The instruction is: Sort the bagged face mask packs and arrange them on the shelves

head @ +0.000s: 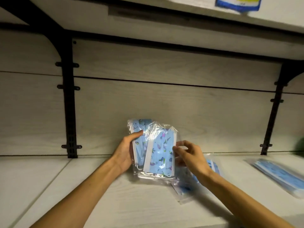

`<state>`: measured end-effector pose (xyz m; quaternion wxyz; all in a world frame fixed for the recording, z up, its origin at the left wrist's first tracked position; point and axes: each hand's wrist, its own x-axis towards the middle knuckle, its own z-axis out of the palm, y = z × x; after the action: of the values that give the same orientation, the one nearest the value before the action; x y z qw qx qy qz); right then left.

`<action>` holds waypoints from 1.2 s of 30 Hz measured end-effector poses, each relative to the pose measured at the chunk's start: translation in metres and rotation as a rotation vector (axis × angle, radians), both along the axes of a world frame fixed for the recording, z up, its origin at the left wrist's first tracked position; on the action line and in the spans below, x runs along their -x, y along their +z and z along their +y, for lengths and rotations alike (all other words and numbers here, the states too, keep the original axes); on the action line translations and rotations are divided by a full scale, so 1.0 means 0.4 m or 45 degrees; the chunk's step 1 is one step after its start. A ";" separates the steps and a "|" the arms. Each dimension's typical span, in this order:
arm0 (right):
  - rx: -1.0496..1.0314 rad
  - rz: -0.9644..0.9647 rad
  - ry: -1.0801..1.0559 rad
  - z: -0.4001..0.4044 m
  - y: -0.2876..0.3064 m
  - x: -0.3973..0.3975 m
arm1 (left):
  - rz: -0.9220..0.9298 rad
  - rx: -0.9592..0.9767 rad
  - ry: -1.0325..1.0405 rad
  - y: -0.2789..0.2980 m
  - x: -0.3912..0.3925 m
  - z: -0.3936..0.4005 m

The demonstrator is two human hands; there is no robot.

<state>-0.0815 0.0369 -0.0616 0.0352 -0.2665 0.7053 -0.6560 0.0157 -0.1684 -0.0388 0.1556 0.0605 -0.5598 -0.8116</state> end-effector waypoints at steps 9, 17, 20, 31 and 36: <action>0.255 -0.191 -0.184 0.043 0.004 0.004 | 0.108 -0.086 -0.284 0.019 -0.015 0.047; 0.341 -0.244 -0.309 0.159 0.008 0.040 | -0.001 0.021 -0.380 0.018 0.026 0.120; 0.213 -0.361 -0.256 0.209 0.015 0.080 | -0.110 0.148 -0.397 0.019 0.063 0.168; -0.993 0.274 -0.495 0.315 -0.023 0.143 | -0.561 0.943 0.278 -0.062 0.063 0.212; -0.748 -0.099 -0.187 0.306 -0.019 0.165 | -0.509 0.228 0.318 -0.060 0.050 0.177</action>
<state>-0.1474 0.1592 -0.0693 0.0900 -0.1679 0.8804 -0.4344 -0.0045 -0.0978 -0.0629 0.1457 0.2745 -0.6373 -0.7052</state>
